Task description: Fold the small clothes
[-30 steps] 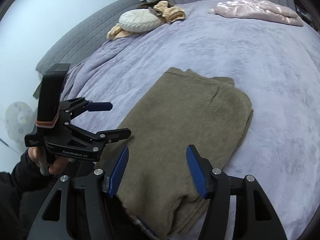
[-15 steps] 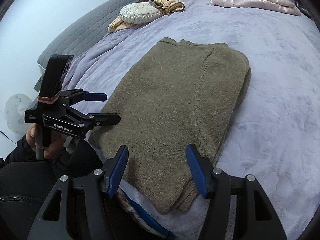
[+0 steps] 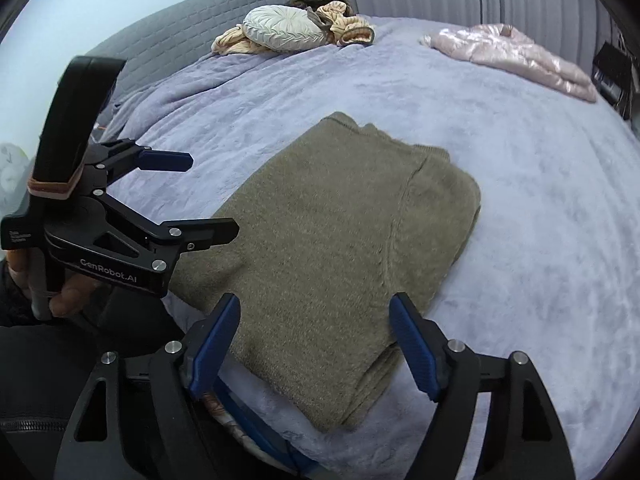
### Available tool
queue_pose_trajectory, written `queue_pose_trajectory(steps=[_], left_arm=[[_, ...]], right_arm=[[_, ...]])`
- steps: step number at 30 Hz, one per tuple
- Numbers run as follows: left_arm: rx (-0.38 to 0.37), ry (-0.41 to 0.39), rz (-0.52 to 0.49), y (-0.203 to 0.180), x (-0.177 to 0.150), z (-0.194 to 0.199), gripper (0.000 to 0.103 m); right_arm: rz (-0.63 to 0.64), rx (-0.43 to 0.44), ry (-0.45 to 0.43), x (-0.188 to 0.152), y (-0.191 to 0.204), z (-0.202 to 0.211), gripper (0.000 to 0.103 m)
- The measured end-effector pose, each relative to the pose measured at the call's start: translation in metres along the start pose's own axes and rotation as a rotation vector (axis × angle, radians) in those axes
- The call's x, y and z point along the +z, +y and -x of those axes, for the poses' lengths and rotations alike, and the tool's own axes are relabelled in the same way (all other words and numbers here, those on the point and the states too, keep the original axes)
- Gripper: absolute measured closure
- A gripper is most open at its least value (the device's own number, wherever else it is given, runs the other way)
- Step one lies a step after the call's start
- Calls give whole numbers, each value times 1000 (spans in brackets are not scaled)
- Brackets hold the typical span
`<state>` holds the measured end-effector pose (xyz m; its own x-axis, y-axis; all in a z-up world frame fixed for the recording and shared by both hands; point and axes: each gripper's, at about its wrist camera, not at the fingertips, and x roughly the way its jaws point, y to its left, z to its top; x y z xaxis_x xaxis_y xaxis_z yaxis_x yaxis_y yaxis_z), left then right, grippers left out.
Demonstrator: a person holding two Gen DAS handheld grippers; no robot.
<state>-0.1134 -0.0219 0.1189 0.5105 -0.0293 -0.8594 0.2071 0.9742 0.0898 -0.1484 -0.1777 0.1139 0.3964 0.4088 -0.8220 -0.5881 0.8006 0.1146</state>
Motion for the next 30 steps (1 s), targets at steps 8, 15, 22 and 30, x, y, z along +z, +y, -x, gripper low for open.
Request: queue_pose_trajectory(steps=[8,15,22,30], left_arm=[[9,43,21,-11,-10,-9,0],[37,59,61,-5,-9,-11,0],[37,73,76,0,-6,-15,0],[11,100,87,2,0,-23,0]], right_arm=[[41,-174,73,10,10,10,23],[39,-198,116,4,15,-2,23],[9,-215,127,7,6,-7,23],[-1,-215,136,11,-1,-11,23]])
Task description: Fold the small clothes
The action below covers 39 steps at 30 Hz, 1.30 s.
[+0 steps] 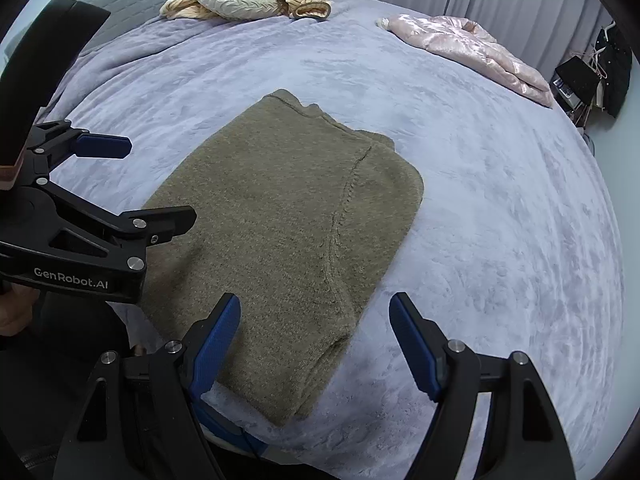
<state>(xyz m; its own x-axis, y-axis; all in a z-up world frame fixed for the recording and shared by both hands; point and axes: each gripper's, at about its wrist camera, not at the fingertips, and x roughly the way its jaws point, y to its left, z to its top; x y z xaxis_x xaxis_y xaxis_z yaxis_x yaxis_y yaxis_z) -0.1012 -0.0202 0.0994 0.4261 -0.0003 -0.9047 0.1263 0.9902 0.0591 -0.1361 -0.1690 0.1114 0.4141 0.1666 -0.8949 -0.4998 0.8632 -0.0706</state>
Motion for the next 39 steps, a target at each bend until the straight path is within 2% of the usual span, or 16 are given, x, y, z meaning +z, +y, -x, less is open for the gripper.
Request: queue_pose_trajectory(steps=[18,39], left_arm=[[-34,12,4,3,12,-8,0],[-84,17,48,17,12,-15,0]], right_arm=[[15,7,20,19,-6,-10,23],[46,-20,62,30,7,-17,23]])
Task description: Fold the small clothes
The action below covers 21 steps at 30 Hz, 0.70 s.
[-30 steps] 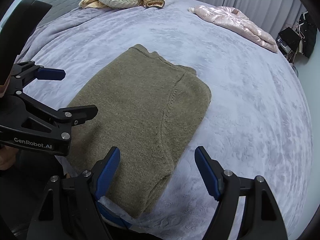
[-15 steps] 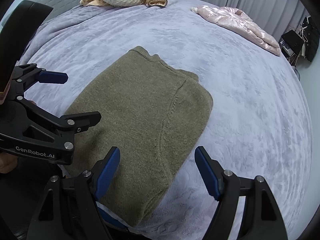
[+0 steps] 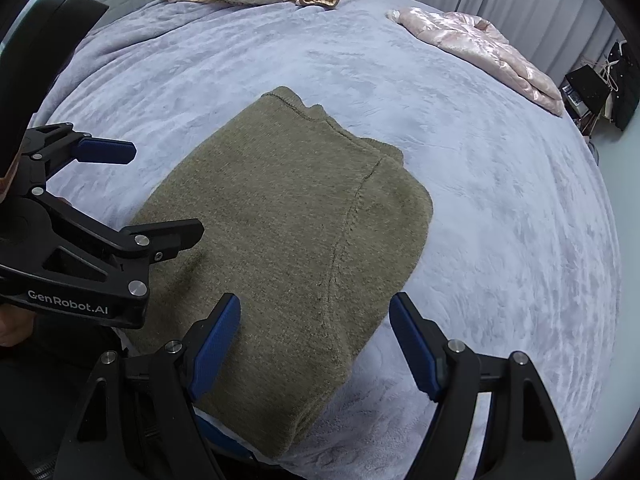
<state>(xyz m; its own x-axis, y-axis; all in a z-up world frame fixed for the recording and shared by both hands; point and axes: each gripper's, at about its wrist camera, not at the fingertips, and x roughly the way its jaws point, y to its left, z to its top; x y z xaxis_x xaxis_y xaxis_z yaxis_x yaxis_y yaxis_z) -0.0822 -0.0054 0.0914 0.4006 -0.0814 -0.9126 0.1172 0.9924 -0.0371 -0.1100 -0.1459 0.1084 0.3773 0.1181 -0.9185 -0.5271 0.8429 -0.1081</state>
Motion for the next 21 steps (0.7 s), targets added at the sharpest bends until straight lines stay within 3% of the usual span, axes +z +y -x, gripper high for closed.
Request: queue_pose_trajectory(steps=[21], left_arm=[[-67,-5,77,25,-3,-3,0]], right_arm=[[52,-49,53,14,22,-5,23]])
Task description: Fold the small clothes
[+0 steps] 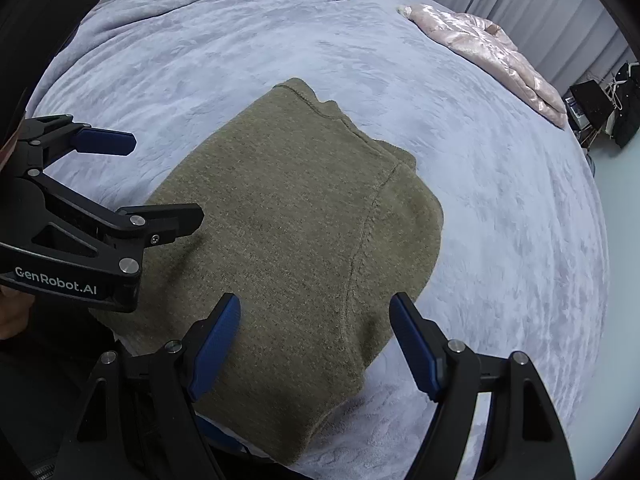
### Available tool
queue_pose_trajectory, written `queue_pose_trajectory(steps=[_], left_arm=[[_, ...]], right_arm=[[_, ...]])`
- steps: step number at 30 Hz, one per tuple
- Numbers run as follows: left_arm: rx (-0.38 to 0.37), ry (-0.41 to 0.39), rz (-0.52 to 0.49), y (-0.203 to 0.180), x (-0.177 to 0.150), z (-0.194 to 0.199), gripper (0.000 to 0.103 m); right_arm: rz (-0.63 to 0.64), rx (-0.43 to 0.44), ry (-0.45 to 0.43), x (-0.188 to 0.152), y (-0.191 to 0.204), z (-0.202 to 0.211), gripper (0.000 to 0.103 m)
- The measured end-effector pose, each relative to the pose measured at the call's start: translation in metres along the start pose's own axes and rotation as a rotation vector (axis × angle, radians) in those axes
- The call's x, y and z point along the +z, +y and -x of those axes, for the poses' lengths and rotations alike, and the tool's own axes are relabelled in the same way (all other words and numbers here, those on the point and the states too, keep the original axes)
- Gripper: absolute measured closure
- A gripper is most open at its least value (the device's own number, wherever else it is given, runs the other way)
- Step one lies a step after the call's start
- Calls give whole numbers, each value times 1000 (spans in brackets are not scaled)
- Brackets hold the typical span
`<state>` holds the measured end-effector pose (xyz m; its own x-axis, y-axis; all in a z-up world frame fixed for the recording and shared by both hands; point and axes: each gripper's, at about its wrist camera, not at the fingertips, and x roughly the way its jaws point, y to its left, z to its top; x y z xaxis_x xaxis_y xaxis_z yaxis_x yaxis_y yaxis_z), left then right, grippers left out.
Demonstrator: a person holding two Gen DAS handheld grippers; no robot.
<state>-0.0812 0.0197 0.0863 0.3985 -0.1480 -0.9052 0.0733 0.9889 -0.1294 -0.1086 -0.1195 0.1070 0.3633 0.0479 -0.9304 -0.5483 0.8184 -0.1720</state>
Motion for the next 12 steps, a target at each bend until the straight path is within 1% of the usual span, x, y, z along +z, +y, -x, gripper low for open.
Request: queue_pose_trajectory(steps=[12], left_arm=[[7,17,6,-2,-3,3,0]], right_arm=[[11,12,-9,-2,5,1,23]])
